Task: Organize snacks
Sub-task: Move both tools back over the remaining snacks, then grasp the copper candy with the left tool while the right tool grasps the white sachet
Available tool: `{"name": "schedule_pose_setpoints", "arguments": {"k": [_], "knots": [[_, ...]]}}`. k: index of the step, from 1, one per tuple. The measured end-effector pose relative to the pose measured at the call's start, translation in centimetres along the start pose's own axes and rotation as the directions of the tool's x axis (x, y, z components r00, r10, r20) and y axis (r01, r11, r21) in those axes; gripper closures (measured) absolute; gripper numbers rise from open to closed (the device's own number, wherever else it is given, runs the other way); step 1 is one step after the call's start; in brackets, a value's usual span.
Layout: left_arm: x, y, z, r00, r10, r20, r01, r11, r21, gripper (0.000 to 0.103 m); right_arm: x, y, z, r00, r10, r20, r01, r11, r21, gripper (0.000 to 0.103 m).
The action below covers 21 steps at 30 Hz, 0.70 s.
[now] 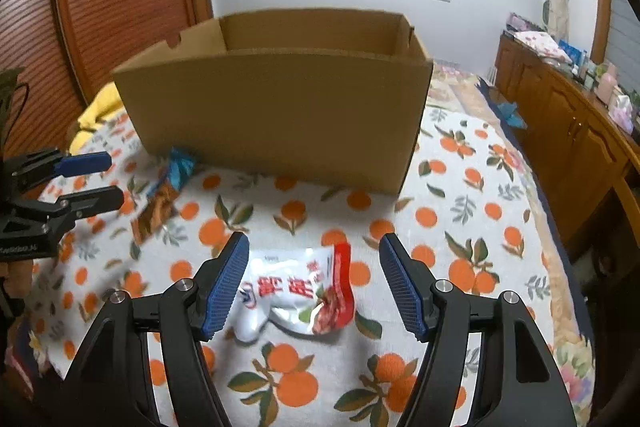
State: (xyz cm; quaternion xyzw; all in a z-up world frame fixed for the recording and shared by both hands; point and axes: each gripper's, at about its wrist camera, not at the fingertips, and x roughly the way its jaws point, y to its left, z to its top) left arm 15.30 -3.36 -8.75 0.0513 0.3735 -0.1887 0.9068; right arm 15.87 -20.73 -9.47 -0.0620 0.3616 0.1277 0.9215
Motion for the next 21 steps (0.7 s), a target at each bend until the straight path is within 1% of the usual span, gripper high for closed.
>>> {"name": "schedule_pose_setpoints", "arguments": {"k": [7, 10, 12, 14, 21], "knots": [[2.0, -0.2, -0.6, 0.999, 0.007, -0.045, -0.007, 1.000, 0.006, 0.050, 1.2, -0.1, -1.1, 0.999, 0.015, -0.039, -0.015, 1.000, -0.004, 0.034], [2.6, -0.3, -0.7, 0.998, 0.009, -0.061, -0.009, 1.000, 0.010, 0.056, 1.5, 0.1, -1.3, 0.998, 0.021, -0.052, -0.022, 1.000, -0.013, 0.033], [2.9, -0.1, -0.7, 0.998, 0.003, -0.070, -0.003, 1.000, 0.005, 0.063, 1.7, 0.1, -1.4, 0.998, 0.029, -0.061, -0.030, 0.999, -0.010, 0.033], [3.2, 0.1, -0.8, 0.997, 0.000, -0.080, 0.000, 1.000, 0.000, 0.066, 1.9, 0.2, -1.4, 0.997, 0.037, -0.069, -0.038, 0.999, -0.014, 0.033], [3.7, 0.5, -1.2, 0.995, 0.008, -0.101, -0.009, 1.000, -0.004, 0.068, 2.6, 0.8, -1.3, 0.994, 0.050, -0.097, -0.053, 0.998, -0.031, 0.033]]}}
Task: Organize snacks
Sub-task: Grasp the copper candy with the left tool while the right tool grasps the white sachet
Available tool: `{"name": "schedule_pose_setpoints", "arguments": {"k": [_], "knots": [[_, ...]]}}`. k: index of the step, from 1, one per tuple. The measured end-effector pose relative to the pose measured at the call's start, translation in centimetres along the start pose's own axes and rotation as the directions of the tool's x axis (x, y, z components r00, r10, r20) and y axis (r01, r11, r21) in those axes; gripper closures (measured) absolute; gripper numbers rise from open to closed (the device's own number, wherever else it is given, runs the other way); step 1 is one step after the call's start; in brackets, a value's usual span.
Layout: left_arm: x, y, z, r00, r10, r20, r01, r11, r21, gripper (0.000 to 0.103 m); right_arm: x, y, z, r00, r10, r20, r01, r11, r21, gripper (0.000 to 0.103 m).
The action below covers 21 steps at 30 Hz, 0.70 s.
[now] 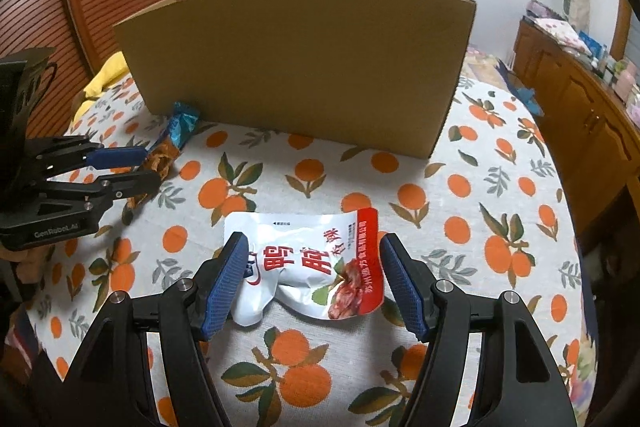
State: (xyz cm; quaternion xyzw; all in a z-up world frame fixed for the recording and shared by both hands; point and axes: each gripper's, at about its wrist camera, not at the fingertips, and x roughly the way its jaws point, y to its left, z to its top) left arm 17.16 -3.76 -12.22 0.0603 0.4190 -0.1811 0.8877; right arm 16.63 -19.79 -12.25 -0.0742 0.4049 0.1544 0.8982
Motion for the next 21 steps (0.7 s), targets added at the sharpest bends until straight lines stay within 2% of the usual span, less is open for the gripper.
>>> {"name": "schedule_pose_setpoints", "arguments": {"k": [6, 12, 21], "knots": [[-0.2, 0.1, -0.1, 1.000, -0.003, 0.003, 0.003, 1.000, 0.000, 0.071, 1.0, 0.6, -0.5, 0.999, 0.011, -0.039, -0.012, 1.000, -0.014, 0.032], [-0.2, 0.1, -0.1, 1.000, -0.009, 0.005, 0.009, 1.000, -0.001, 0.080, 1.2, 1.4, -0.5, 0.999, 0.000, -0.034, -0.001, 0.999, -0.044, 0.030], [-0.5, -0.5, -0.5, 1.000, -0.018, 0.004, 0.018, 1.000, 0.008, 0.083, 1.2, 1.6, -0.6, 1.000, 0.010, -0.025, -0.011, 0.999, -0.049, 0.031]]}}
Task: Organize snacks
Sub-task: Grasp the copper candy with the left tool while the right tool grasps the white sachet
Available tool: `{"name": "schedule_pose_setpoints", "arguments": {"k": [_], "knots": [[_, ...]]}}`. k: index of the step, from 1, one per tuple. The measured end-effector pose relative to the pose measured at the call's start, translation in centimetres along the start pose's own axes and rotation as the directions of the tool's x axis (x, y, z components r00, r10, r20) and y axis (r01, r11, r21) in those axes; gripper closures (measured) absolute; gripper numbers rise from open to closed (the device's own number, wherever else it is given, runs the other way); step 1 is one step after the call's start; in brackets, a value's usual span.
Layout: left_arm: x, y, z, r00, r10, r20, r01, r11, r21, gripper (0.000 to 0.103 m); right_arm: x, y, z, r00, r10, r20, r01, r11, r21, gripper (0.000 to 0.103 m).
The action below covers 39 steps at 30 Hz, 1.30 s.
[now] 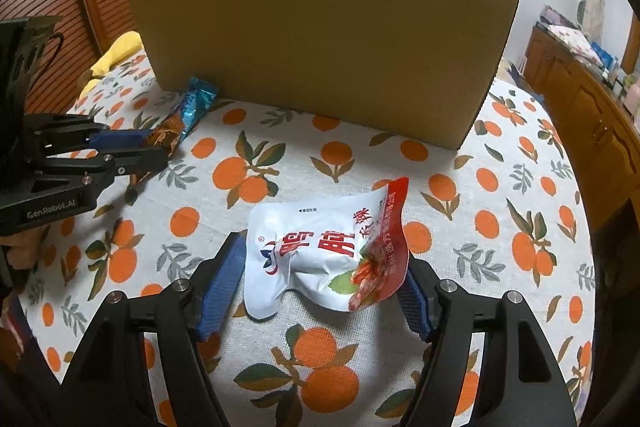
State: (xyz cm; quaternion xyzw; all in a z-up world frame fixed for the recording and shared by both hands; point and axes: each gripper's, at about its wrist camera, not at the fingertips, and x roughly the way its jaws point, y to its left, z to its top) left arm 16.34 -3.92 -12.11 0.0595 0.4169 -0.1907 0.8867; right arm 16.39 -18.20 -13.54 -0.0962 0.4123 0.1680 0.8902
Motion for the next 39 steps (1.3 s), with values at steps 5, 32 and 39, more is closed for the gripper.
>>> {"name": "schedule_pose_setpoints", "arguments": {"k": [5, 32, 39], "knots": [[-0.9, -0.7, -0.5, 1.000, -0.012, 0.009, 0.011, 1.000, 0.009, 0.083, 0.1, 0.1, 0.0, 1.000, -0.015, -0.003, 0.015, 1.000, -0.010, 0.031], [-5.2, -2.9, -0.4, 0.993, -0.057, 0.101, 0.055, 0.998, 0.022, 0.083, -2.9, 0.1, -0.4, 0.996, -0.002, 0.094, 0.002, 1.000, 0.004, 0.077], [-6.2, -3.3, 0.2, 0.991, -0.054, 0.121, 0.050, 0.998, 0.033, 0.083, -4.9, 0.7, 0.2, 0.991, 0.007, 0.137, -0.005, 1.000, -0.012, 0.077]]}}
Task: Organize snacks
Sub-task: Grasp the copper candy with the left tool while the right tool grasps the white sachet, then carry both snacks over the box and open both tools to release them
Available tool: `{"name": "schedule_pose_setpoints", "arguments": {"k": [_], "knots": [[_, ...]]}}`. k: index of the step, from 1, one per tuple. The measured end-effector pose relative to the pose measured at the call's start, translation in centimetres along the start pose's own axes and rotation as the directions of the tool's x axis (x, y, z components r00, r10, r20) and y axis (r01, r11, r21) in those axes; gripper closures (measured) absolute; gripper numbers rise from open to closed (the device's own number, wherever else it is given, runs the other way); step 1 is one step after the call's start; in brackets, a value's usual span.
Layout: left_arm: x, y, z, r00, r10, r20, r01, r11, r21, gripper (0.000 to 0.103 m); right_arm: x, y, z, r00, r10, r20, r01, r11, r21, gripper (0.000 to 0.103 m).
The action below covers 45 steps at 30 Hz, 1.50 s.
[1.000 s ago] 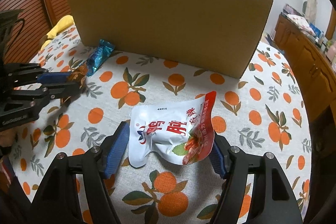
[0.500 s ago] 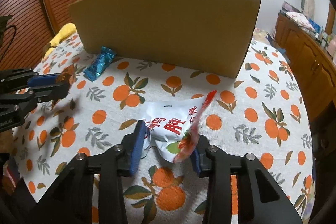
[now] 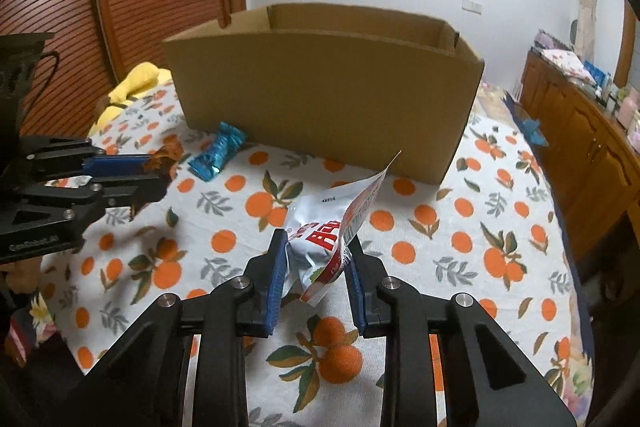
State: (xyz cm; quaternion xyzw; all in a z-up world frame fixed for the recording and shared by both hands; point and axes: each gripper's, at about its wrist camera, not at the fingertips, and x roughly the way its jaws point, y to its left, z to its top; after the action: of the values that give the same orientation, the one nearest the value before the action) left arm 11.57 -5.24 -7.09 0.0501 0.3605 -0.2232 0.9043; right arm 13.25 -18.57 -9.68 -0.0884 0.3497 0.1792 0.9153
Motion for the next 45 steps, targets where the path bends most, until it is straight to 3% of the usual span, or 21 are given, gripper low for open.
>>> {"name": "schedule_pose_setpoints", "arguments": {"k": [25, 45], "knots": [[-3.3, 0.1, 2.2, 0.996, 0.016, 0.083, -0.017, 1.000, 0.018, 0.083, -5.0, 1.6, 1.4, 0.994, 0.014, 0.110, -0.009, 0.999, -0.043, 0.077], [-2.6, 2.7, 9.3, 0.989, 0.055, 0.136, -0.060, 0.998, 0.031, 0.083, -5.7, -1.0, 7.4, 0.980, 0.022, 0.198, -0.006, 0.997, -0.083, 0.077]]}}
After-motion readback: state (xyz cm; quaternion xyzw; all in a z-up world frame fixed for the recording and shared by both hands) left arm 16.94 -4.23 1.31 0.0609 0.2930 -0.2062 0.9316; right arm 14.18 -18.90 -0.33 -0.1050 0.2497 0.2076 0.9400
